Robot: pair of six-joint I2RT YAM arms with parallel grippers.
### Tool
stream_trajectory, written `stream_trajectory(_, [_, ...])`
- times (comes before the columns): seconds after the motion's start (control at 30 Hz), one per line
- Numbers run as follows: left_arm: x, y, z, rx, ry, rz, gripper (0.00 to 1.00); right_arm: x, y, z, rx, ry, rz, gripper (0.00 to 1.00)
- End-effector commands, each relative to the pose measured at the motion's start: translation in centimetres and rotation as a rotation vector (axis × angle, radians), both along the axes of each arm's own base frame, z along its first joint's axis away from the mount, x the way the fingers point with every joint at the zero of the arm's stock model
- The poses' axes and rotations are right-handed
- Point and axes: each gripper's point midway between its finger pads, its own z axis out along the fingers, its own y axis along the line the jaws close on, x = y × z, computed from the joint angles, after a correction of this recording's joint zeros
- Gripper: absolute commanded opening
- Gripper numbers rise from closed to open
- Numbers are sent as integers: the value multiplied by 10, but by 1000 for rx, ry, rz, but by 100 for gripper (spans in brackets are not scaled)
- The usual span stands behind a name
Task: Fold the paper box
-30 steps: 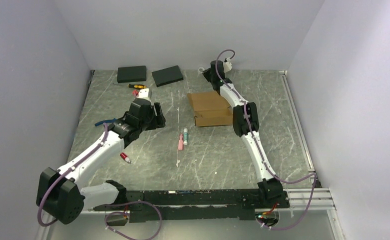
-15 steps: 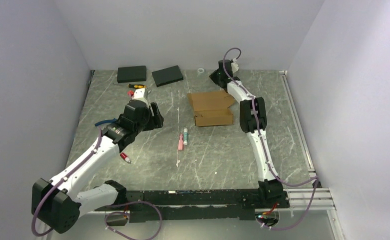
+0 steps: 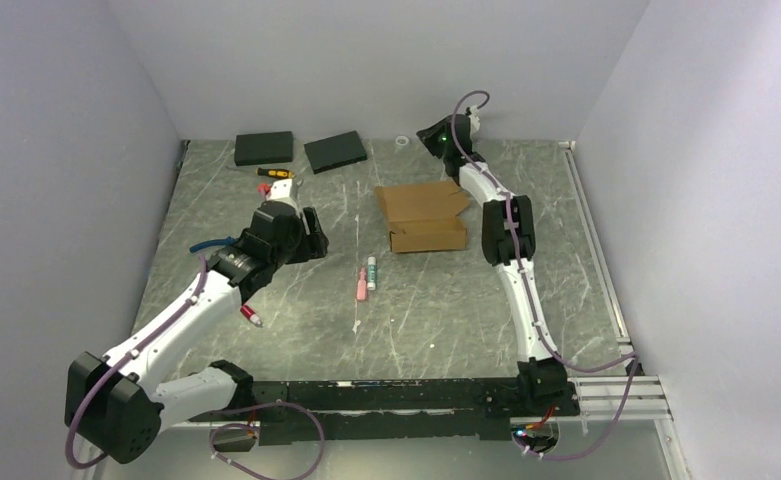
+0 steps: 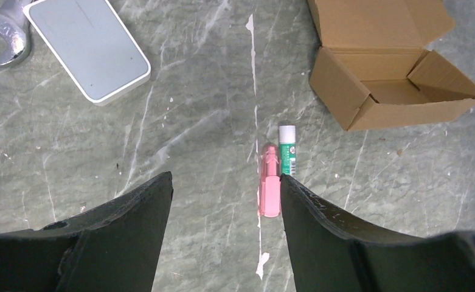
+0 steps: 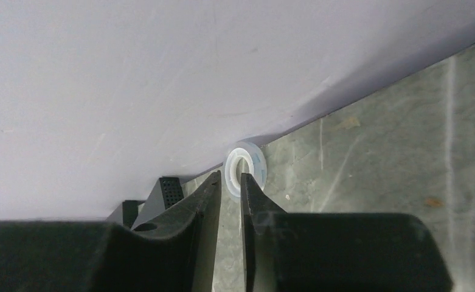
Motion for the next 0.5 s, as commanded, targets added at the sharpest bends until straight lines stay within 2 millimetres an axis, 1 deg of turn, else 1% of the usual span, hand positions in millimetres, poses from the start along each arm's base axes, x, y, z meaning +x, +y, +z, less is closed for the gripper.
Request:
stream_trajectory(0.0, [10, -4, 3, -18, -13, 15, 70, 9, 19, 14, 72, -75, 20, 23])
stream_trajectory(0.13, [16, -8, 1, -16, -3, 11, 70, 10, 26, 4, 101, -46, -3, 22])
stream_trajectory(0.17, [17, -9, 0, -15, 0, 10, 70, 10, 26, -3, 95, -27, -21, 22])
stream_trajectory(0.27, [20, -10, 0, -16, 1, 12, 70, 10, 26, -9, 83, -2, -52, 22])
stream_trajectory(0.33, [20, -11, 1, -22, -1, 13, 70, 11, 24, -11, 72, 2, -75, 24])
stream_trajectory(0.47, [21, -12, 1, -25, -3, 13, 70, 11, 26, -14, 47, -5, -87, 25])
